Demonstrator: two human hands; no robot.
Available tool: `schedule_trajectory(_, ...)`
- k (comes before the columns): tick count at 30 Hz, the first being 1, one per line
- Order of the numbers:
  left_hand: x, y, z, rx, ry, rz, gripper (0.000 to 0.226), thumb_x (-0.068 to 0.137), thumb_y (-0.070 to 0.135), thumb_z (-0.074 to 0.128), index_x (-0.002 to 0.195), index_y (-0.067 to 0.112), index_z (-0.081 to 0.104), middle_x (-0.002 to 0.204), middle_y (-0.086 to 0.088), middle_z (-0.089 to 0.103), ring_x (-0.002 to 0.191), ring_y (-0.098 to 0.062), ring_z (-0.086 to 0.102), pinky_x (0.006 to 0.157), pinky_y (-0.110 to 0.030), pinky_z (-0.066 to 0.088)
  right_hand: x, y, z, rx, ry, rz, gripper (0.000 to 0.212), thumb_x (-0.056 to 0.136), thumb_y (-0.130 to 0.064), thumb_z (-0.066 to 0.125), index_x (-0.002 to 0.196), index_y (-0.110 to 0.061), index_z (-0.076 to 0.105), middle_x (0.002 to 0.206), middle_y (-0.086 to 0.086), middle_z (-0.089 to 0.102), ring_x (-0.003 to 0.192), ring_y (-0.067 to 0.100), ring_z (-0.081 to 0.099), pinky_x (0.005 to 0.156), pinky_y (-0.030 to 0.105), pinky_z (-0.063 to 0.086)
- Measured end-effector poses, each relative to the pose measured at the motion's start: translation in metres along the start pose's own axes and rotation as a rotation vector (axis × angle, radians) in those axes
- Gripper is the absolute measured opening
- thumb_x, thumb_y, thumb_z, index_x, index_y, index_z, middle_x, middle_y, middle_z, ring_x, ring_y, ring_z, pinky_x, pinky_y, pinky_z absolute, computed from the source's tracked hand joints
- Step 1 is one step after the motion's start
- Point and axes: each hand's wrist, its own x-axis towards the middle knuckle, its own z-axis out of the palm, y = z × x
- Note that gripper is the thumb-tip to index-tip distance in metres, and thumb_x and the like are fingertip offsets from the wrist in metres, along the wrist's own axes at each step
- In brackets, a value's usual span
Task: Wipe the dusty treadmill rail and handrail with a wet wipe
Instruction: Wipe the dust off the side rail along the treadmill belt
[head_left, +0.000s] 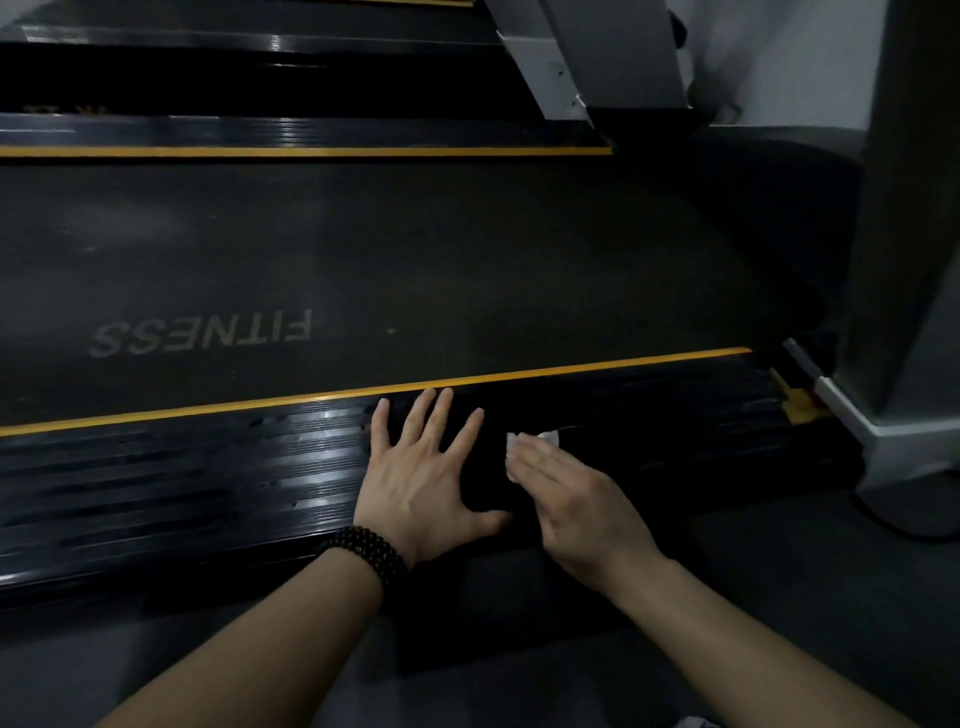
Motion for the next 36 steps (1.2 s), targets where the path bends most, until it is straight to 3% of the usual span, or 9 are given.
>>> schedule_trajectory(3,0.003,0.016,-0.006,-0.024,0.027,-0.018,0.121,0.068,0.095,0.030,0.161,0.022,0.010,0.170,-0.008,-0.003,0.156,-0.021,-0.010,0.121,-0.058,-0.009,-0.005,0.014,-0.012,0.006,0.159,0.011,0.040,0.093,-0.002,0.046,0.128,-0.003,0.064,0.136,0.012,0.061,0.131,0.020,0.054,0.112,0.029,0.039)
schedule_trajectory(8,0.023,0.050,-0.008,-0.065,0.018,-0.046,0.130,0.068,0.099,0.027,0.161,0.010,0.006,0.170,-0.008,-0.001,0.156,-0.022,-0.007,0.124,-0.054,-0.002,0.000,0.041,-0.023,-0.010,0.247,0.141,0.037,0.095,-0.003,0.052,0.130,-0.002,0.063,0.137,0.012,0.060,0.132,0.022,0.052,0.111,0.036,0.042)
schedule_trajectory(10,0.027,0.053,-0.003,-0.053,-0.004,-0.062,0.130,0.068,0.099,0.022,0.161,0.009,0.004,0.170,-0.008,-0.004,0.156,-0.023,-0.010,0.124,-0.054,-0.002,0.005,0.039,-0.022,-0.013,0.126,0.226,0.040,0.101,-0.011,0.045,0.138,-0.003,0.056,0.146,0.011,0.052,0.141,0.019,0.042,0.115,0.040,0.037)
schedule_trajectory(13,0.026,0.053,0.001,-0.032,-0.020,-0.060,0.121,0.072,0.091,0.013,0.161,0.009,0.001,0.169,-0.009,-0.009,0.155,-0.023,-0.014,0.124,-0.054,-0.002,0.006,0.028,-0.013,-0.031,-0.145,0.323,0.060,0.105,-0.039,0.033,0.156,-0.010,0.023,0.165,0.004,0.017,0.152,0.011,0.005,0.124,0.033,0.005)
schedule_trajectory(16,0.027,0.053,-0.001,-0.030,-0.038,-0.048,0.112,0.074,0.079,0.008,0.160,0.008,-0.002,0.169,-0.010,-0.012,0.155,-0.024,-0.016,0.124,-0.055,-0.001,0.008,0.020,-0.008,-0.138,-0.207,0.328,0.073,0.101,-0.055,0.024,0.159,-0.013,0.009,0.167,0.002,0.000,0.152,0.011,-0.011,0.124,0.034,-0.004)
schedule_trajectory(24,0.027,0.053,-0.001,-0.011,-0.043,-0.052,0.126,0.070,0.094,0.013,0.160,0.008,-0.003,0.168,-0.009,-0.014,0.154,-0.023,-0.018,0.124,-0.055,-0.002,-0.008,0.033,-0.026,-0.188,-0.276,0.287,0.082,0.092,-0.063,0.013,0.159,-0.017,0.007,0.167,-0.002,-0.001,0.150,0.006,-0.013,0.122,0.029,-0.007)
schedule_trajectory(29,0.028,0.052,-0.001,-0.015,-0.047,-0.039,0.117,0.072,0.084,0.008,0.160,0.008,-0.003,0.169,-0.010,-0.013,0.155,-0.024,-0.017,0.124,-0.055,-0.003,0.009,0.020,-0.018,-0.132,-0.271,0.271,0.080,0.095,-0.062,0.015,0.159,-0.015,0.007,0.167,0.000,-0.002,0.150,0.007,-0.013,0.122,0.030,-0.007)
schedule_trajectory(33,0.028,0.053,-0.002,0.001,-0.049,-0.049,0.127,0.069,0.095,0.012,0.160,0.008,-0.002,0.169,-0.010,-0.013,0.155,-0.024,-0.016,0.124,-0.055,-0.003,-0.018,0.023,-0.031,-0.159,-0.280,0.264,0.075,0.098,-0.059,0.020,0.159,-0.018,0.007,0.166,-0.004,-0.003,0.147,0.003,-0.016,0.114,0.022,-0.016)
schedule_trajectory(36,0.026,0.055,-0.004,-0.017,-0.028,-0.052,0.128,0.070,0.097,0.015,0.161,0.008,0.001,0.169,-0.009,-0.010,0.155,-0.023,-0.014,0.124,-0.055,-0.003,-0.002,0.038,-0.034,-0.168,-0.257,0.349,0.074,0.101,-0.060,0.023,0.159,-0.017,0.007,0.167,-0.003,-0.001,0.150,0.004,-0.011,0.121,0.026,-0.008)
